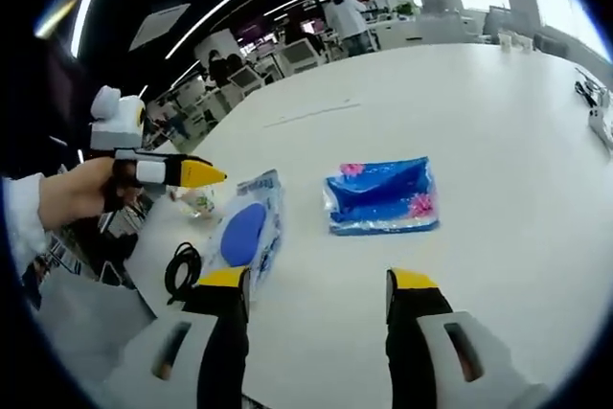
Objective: Arrange the tabletop items into an orderly group along one side of the table until the central work area is clear of visible clutter.
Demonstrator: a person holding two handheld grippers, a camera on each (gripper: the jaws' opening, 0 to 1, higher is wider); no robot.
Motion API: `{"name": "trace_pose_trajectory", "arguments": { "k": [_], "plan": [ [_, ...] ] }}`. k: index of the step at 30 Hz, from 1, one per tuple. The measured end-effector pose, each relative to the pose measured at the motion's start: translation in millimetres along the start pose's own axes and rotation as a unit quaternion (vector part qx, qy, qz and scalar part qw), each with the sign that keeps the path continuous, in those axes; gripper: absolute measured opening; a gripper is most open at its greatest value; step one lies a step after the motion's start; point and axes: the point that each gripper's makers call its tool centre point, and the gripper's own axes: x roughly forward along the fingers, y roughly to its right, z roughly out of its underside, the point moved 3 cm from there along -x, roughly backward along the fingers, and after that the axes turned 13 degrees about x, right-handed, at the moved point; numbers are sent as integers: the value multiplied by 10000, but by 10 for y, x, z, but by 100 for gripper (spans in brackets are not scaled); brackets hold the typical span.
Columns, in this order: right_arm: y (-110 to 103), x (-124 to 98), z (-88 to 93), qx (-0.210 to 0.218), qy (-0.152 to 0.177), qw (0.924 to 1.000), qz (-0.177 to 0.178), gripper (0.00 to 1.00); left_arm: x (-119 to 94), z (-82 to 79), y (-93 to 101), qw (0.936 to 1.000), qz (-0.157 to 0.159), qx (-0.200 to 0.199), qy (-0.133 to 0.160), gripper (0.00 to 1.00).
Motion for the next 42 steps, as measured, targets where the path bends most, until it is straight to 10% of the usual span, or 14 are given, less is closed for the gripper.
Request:
{"name": "trace_pose_trajectory", "arguments": {
  "k": [26, 42],
  "plan": [
    [-126, 220, 412, 451, -380, 9980, -243, 52, 265, 56, -269, 9981, 383, 52, -488, 67],
    [-296, 433, 585, 787, -671, 9929, -595, 51, 421, 138, -356, 9925, 308, 824, -853, 63]
  ]
}}
